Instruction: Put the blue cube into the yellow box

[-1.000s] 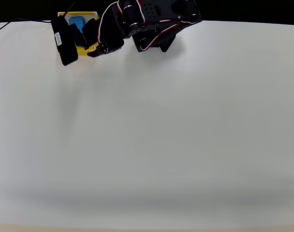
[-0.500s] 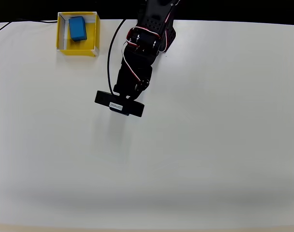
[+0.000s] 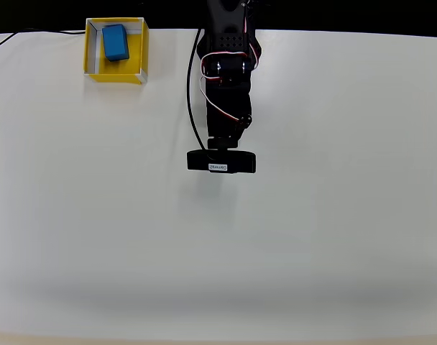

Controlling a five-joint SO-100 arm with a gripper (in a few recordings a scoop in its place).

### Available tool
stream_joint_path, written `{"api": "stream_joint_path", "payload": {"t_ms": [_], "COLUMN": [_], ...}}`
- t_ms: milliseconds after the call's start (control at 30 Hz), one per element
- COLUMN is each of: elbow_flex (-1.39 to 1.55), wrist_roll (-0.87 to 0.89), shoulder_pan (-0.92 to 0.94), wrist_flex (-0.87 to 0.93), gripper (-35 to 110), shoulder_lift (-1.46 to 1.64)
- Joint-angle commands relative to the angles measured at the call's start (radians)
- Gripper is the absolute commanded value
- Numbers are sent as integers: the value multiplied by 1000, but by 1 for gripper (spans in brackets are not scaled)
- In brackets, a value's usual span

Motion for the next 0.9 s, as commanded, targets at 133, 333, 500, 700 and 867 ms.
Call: {"api": "stream_joint_path", "payload": {"t_ms": [133, 333, 500, 700, 867], "elbow_flex": [26, 26, 26, 26, 26], "wrist_roll": [2, 55, 55, 55, 55], "shoulder_pan": [29, 23, 25, 25, 25], "wrist_flex": [121, 115, 115, 115, 115], "gripper": [0, 0, 0, 0, 0], "shoulder_lift": [21, 21, 21, 21, 21]}}
